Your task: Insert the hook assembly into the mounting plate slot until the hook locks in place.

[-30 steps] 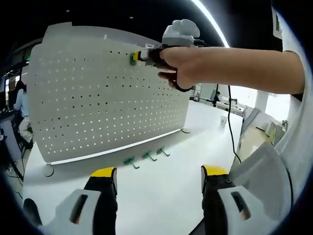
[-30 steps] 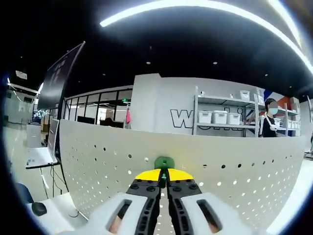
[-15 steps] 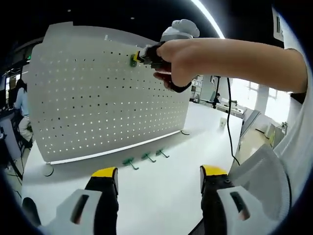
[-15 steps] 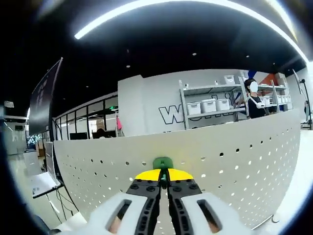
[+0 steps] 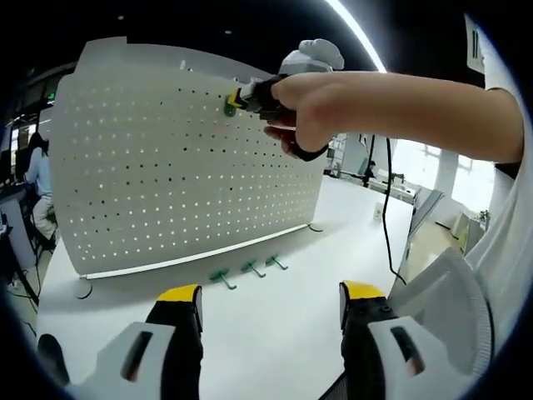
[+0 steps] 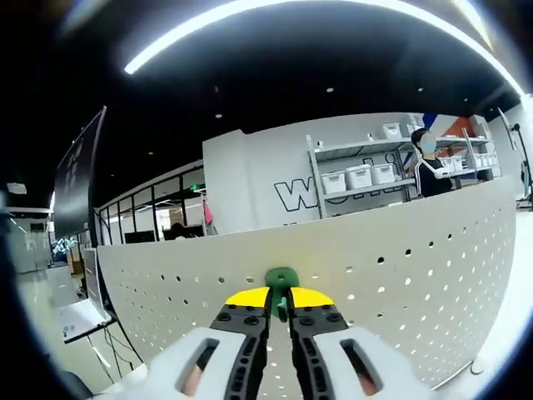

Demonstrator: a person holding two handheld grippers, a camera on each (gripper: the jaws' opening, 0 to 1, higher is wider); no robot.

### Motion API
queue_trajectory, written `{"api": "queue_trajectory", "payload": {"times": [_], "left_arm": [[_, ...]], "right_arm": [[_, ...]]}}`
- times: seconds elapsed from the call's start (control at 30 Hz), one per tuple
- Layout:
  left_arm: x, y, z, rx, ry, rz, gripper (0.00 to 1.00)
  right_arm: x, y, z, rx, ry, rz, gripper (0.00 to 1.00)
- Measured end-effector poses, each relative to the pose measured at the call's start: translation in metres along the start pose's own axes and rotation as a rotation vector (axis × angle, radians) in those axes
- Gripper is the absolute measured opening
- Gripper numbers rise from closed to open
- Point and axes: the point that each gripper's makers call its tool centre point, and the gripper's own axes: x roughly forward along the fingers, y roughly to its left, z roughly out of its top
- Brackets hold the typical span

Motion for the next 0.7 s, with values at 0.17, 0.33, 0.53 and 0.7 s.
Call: {"api": "queue_trajectory", "payload": {"times": [0.17, 0.33, 0.53, 0.7], "left_arm": [[-0.0009, 0.0011, 0.001, -0.002, -0.004, 0.004, 0.68], [-0.0024, 0.0018, 0.0, -0.004, -0.003, 0.007, 0.68], [-0.0021, 0.0005, -0.0005, -0.006, -0.001, 0.005, 0.67], [-0.0019, 0.0002, 0.0, -0.004, -0.002, 0.005, 0.67]], "right_arm": [[-0.0012, 0.0049, 0.0003, 0.001, 0.002, 0.017, 0.12], [0.0011, 0.0023, -0.0022, -0.011, 0.01, 0.019, 0.12], [-0.0014, 0.0017, -0.0038, 0.003, 0.017, 0.025, 0.18], [0.0002, 0.0012, -0.0059, 0.003, 0.022, 0.027, 0.19]]}}
